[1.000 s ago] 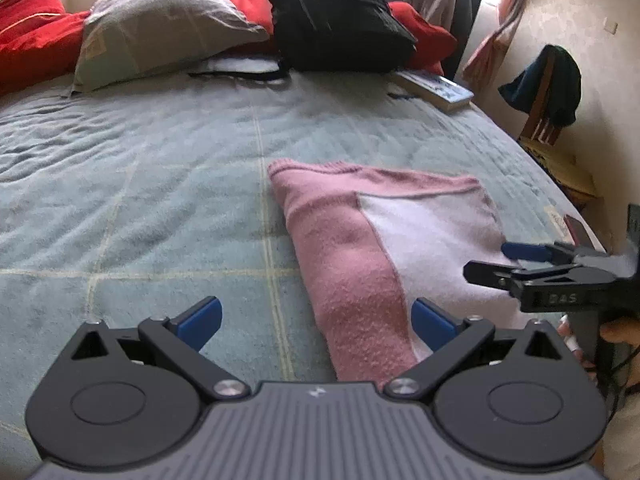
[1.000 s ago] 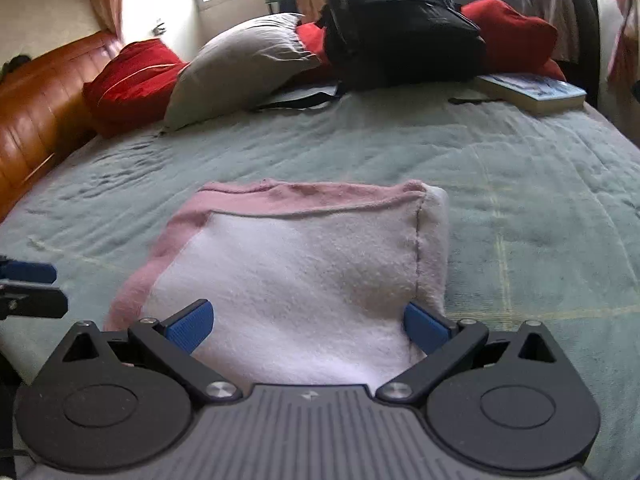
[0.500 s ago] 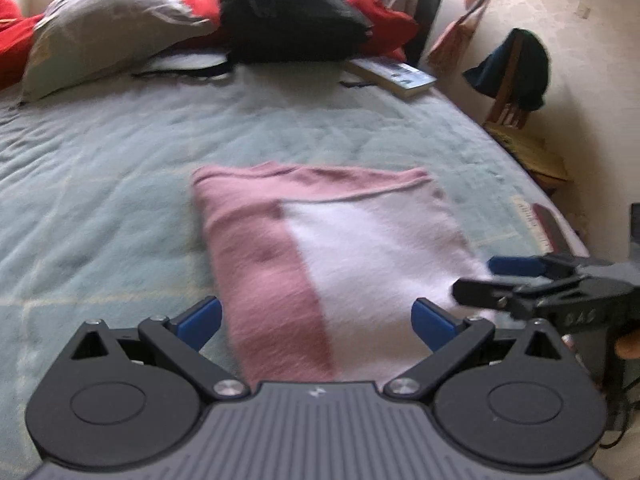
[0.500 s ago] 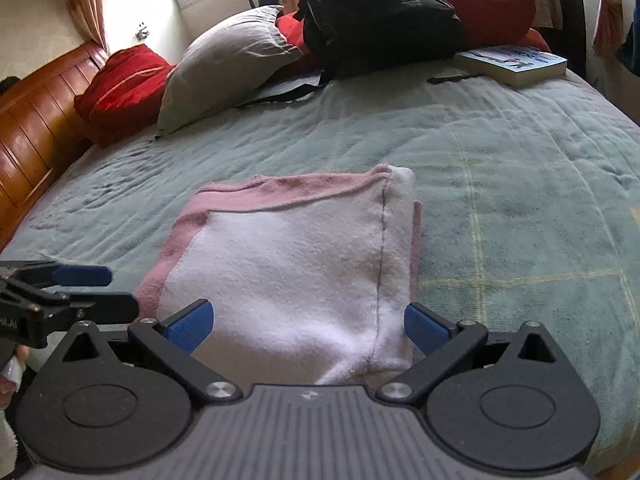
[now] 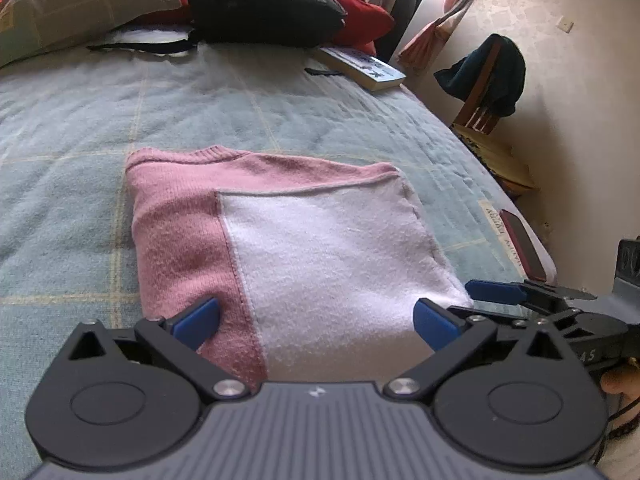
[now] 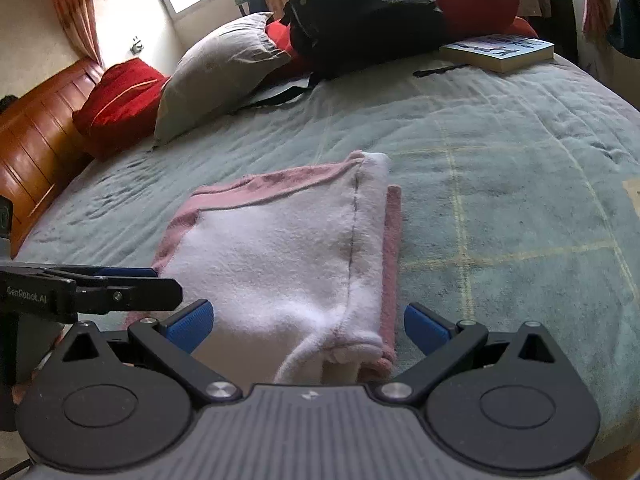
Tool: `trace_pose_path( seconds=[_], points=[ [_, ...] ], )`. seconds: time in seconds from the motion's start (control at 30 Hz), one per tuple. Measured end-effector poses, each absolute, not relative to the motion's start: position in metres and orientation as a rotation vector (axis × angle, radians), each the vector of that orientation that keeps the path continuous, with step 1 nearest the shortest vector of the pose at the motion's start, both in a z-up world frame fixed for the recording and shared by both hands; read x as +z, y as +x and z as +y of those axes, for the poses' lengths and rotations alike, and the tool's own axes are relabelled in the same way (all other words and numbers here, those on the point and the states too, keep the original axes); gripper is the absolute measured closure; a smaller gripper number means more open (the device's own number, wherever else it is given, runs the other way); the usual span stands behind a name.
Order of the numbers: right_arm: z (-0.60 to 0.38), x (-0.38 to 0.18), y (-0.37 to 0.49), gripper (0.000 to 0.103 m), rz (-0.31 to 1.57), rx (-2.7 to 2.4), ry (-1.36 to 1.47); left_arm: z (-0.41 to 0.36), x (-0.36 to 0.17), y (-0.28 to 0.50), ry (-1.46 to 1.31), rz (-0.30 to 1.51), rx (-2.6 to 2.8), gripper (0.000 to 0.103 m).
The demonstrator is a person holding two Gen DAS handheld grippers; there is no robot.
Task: Fold clothes
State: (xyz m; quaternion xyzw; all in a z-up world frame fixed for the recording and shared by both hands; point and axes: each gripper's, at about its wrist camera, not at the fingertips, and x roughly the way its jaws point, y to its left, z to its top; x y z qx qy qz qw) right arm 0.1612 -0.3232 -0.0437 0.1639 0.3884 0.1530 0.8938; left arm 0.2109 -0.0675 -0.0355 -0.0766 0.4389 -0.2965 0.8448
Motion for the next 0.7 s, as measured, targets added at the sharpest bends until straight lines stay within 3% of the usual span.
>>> trace_pose_path(
  seconds=[0.33,0.7],
  points=[
    [-0.378,-0.068,0.167,0.000,0.810,0.427,0.709,-0.012,-0.029,0.220,-0.385,0.903,-0.679,0.001],
    [-0.390,-0.110,0.223,0.000,0.980,0.541,0.894,0.028,-0.075,0.258,-0.600,1.175,-0.587,0.001]
  ],
)
